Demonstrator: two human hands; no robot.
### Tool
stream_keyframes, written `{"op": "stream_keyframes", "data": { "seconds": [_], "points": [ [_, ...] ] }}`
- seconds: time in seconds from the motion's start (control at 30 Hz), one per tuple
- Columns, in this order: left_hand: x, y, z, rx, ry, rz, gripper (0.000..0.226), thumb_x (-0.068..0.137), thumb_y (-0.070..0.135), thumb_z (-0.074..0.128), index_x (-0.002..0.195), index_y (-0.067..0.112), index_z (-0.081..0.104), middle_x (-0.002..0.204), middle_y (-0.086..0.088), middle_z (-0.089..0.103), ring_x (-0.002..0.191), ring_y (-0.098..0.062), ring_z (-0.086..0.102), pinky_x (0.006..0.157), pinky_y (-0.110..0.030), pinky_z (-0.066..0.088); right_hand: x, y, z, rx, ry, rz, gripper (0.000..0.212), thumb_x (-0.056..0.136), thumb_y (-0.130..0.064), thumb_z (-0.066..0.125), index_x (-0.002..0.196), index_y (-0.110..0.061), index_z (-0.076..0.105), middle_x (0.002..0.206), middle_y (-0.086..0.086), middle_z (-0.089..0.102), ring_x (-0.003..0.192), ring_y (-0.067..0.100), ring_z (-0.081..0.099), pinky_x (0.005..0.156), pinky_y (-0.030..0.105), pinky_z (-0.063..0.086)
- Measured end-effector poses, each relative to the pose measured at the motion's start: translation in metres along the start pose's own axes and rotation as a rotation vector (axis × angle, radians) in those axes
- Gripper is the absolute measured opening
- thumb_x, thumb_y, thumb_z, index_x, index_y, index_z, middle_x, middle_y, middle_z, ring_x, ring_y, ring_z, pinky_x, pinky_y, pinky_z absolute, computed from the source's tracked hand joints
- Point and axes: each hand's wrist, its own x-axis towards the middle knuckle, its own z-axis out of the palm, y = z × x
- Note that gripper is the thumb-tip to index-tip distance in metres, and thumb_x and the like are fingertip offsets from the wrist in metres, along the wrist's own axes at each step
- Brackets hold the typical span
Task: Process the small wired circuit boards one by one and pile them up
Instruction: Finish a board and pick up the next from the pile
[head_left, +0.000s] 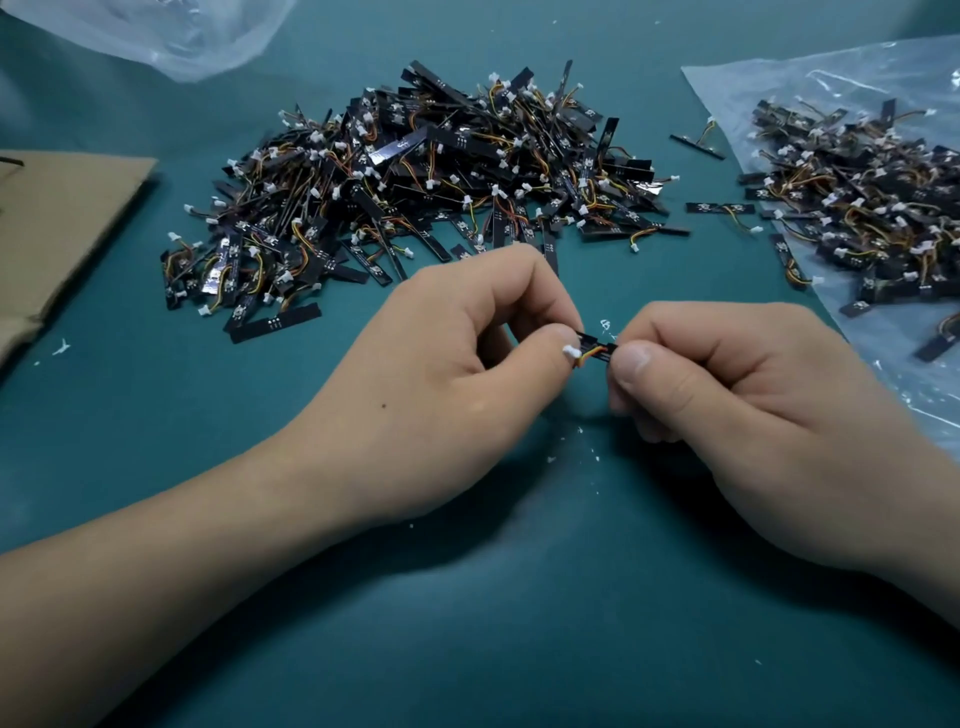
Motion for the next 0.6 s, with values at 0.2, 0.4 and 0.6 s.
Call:
{"op": "stream_keyframes", "data": {
  "seconds": [0.2,0.4,0.6],
  "points": [
    [-0.001,-0.0017,-0.0002,-0.039,0.006,-0.012,0.01,0.088,0.023,0.061,0.079,0.02,0.062,0.064,-0.011,0.064,0.054,-0.026,0.056,0.046,-0.036,0.042,-0.0005,-0.001,-0.0004,0.052,-0.008,-0.009,0.032,0.095,-0.043,0.048,0.071,-0.027,0.062,0.063,0.005,0.058,0.057,0.018,0.053,0.056,0.031,0.043],
    [-0.0012,-0.0016,-0.0001,-0.028,-0.026,0.002,0.011,0.089,0.023,0.061,0.079,0.021,0.062,0.062,-0.009,0.063,0.051,-0.016,0.051,0.048,-0.025,0.039,-0.0002,0.0,-0.0022,0.161,-0.023,0.037,0.03,0.091,-0.043,0.051,0.073,-0.024,0.066,0.059,-0.002,0.062,0.051,0.012,0.059,0.051,0.022,0.045],
    [0.001,-0.002,-0.0013,-0.112,-0.016,0.018,0.01,0.087,0.019,0.061,0.078,0.016,0.063,0.062,-0.016,0.059,0.056,-0.033,0.05,0.051,-0.04,0.039,0.0013,0.0006,-0.004,0.158,-0.042,0.012,0.033,0.096,-0.031,0.055,0.066,-0.02,0.06,0.054,-0.002,0.048,0.05,0.006,0.044,0.052,0.015,0.035]
  ]
}}
